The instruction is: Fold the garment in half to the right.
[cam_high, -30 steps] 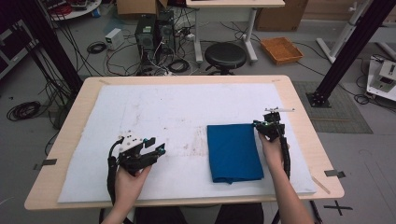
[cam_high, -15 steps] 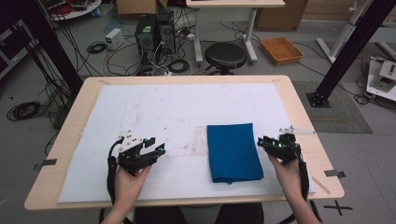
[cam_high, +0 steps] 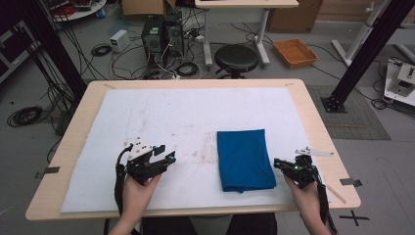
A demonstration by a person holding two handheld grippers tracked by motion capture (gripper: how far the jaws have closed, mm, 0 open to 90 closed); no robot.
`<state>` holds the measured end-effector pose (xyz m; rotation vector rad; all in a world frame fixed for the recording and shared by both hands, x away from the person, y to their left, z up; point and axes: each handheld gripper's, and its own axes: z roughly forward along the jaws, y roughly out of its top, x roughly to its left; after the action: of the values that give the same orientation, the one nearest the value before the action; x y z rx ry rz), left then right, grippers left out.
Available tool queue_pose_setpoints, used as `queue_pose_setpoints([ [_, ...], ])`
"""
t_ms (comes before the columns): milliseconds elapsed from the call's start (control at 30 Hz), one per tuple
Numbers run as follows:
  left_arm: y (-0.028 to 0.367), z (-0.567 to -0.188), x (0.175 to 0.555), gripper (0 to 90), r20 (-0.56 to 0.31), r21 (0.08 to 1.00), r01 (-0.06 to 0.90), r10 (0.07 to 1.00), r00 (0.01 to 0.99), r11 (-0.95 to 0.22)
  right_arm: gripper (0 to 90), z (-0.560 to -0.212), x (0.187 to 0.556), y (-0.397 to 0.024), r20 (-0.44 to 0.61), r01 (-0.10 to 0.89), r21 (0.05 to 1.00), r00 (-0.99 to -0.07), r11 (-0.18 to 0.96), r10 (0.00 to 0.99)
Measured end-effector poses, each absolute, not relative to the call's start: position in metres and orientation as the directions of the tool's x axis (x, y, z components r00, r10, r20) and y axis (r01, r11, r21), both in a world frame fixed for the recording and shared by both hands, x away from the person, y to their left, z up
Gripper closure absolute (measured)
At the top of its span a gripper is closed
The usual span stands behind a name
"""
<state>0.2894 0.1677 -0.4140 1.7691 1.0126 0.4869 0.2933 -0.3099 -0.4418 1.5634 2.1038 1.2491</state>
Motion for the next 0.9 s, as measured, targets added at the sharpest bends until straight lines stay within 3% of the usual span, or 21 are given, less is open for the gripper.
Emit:
queue_pose_setpoints([
  [67, 0.168, -0.414, 0.289, 51.7, -0.124, 0.901, 0.409, 0.813, 0.569, -0.149, 72.6, -0.440, 0.289, -0.313, 0.324, 0.664, 0.747, -0.394, 0.022, 0.860],
  [200, 0.167, -0.414, 0.290, 51.7, -0.124, 0.900, 0.409, 0.813, 0.570, -0.150, 66.7, -0.437, 0.277, -0.307, 0.360, 0.670, 0.742, -0.420, 0.017, 0.833],
  [233, 0.167, -0.414, 0.289, 51.7, -0.124, 0.899, 0.410, 0.811, 0.572, -0.152, 67.1, -0.438, 0.276, -0.305, 0.356, 0.670, 0.742, -0.428, 0.026, 0.831],
  [367, 0.166, -0.414, 0.288, 51.8, -0.124, 0.900, 0.409, 0.811, 0.572, -0.151, 89.4, -0.441, 0.275, -0.303, 0.321, 0.669, 0.740, -0.439, 0.067, 0.839],
  [600, 0.167, -0.414, 0.289, 51.7, -0.117, 0.898, 0.409, 0.811, 0.574, -0.159, 89.5, -0.445, 0.271, -0.309, 0.305, 0.676, 0.733, -0.417, 0.068, 0.856],
  [900, 0.173, -0.406, 0.290, 50.2, -0.107, 0.908, 0.389, 0.814, 0.570, -0.153, 60.3, -0.433, 0.270, -0.320, 0.276, 0.615, 0.788, -0.398, 0.032, 0.875],
])
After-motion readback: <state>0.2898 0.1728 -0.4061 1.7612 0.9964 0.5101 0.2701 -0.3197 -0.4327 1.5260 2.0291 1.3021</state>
